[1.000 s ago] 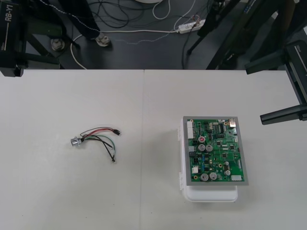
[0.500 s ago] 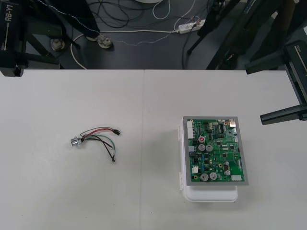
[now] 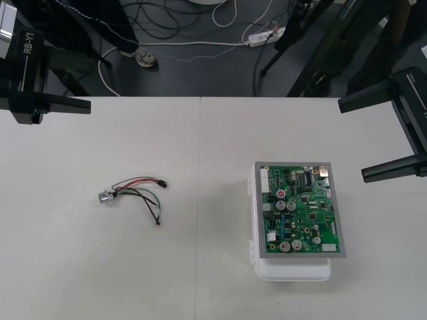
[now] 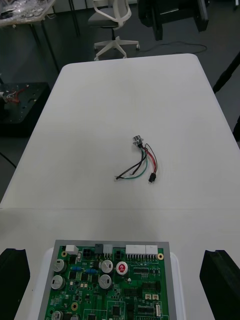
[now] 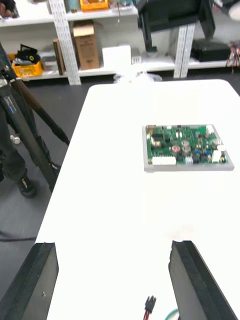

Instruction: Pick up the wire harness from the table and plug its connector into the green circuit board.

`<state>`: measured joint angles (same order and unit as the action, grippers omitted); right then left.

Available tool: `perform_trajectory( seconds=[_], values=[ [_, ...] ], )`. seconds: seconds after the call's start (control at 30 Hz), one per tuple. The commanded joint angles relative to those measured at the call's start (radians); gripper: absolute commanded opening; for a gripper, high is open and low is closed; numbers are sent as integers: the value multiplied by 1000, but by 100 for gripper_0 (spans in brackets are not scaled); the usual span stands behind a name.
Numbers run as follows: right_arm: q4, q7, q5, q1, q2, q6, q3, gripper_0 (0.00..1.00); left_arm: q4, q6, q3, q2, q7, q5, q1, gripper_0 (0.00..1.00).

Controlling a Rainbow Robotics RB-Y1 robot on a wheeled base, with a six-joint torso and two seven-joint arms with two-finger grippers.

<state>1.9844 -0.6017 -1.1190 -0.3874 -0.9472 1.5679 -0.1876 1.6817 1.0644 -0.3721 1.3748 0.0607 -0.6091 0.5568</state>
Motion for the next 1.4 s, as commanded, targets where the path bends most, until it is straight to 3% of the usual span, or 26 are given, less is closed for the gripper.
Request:
perform_trajectory(
  seconds=[0.03, 0.23, 0.37, 0.67, 1.03, 1.17, 1.4],
  values=[
    [-35, 68, 68, 38, -12, 3, 0, 100, 9, 55, 41, -16, -56, -57, -11, 66],
    [-107, 125, 165, 94, -33, 3, -9, 100, 46, 60, 81, -11, -75, -202, -11, 65],
    [-125, 240, 170, 139, -38, 3, -76, 100, 118, 59, 124, -2, -153, -351, -11, 65],
    [-159, 315, 349, 305, -33, 3, -170, 100, 365, 55, 139, 32, -443, -699, -49, 65],
    [-159, 362, 400, 414, -21, 3, -253, 100, 589, 48, 140, 53, -743, -1041, -117, 65],
    [-153, 388, 398, 414, 18, 3, -288, 100, 642, 103, 140, 17, -829, -1186, -147, 65],
    [-138, 419, 426, 415, 62, 3, -296, 100, 868, 336, 107, -102, -1073, -1638, -224, 65]
  ],
)
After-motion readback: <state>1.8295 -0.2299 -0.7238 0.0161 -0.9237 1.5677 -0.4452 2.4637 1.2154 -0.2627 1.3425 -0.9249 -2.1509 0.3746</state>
